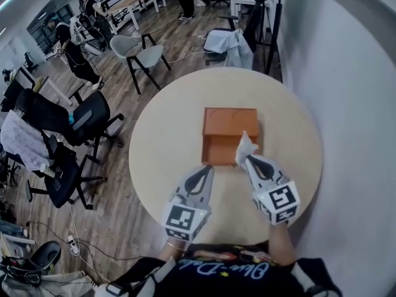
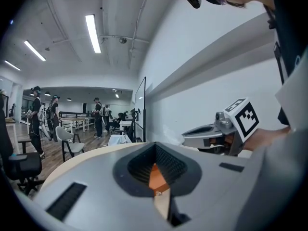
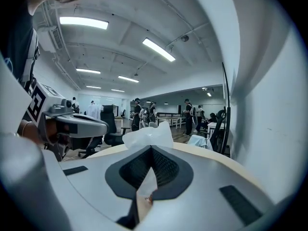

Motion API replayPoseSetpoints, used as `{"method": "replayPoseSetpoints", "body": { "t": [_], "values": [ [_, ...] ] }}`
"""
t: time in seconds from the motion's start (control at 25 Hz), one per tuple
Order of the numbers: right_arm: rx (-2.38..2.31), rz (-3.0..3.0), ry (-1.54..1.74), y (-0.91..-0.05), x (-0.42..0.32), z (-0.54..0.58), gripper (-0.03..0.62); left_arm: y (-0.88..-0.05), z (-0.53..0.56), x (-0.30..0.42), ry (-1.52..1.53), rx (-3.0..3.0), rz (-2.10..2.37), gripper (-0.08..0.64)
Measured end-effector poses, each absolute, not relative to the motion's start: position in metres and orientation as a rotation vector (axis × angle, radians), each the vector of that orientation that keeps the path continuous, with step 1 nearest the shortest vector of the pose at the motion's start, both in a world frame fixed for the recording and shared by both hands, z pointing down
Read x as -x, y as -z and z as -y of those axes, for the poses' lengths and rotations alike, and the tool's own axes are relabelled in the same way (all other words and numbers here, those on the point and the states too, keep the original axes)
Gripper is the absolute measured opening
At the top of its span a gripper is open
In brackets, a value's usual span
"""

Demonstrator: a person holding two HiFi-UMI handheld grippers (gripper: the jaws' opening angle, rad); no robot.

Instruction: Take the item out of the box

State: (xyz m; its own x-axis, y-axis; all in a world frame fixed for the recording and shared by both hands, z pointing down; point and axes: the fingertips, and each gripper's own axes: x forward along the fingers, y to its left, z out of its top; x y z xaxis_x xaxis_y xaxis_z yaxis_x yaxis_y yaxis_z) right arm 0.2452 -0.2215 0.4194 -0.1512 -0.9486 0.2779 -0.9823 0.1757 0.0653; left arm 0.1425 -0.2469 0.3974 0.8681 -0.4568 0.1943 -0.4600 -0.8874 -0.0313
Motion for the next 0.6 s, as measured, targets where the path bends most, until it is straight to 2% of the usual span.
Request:
{"method": "replayPoseSetpoints", "body": {
  "t": [0.6],
  "values": [
    [-1.862, 2.304, -0.074, -0.381, -0.242, 0.172, -0.003, -0.378, 0.208, -0.162, -0.292, -3.064, 0.735, -0.015]
  ]
}}
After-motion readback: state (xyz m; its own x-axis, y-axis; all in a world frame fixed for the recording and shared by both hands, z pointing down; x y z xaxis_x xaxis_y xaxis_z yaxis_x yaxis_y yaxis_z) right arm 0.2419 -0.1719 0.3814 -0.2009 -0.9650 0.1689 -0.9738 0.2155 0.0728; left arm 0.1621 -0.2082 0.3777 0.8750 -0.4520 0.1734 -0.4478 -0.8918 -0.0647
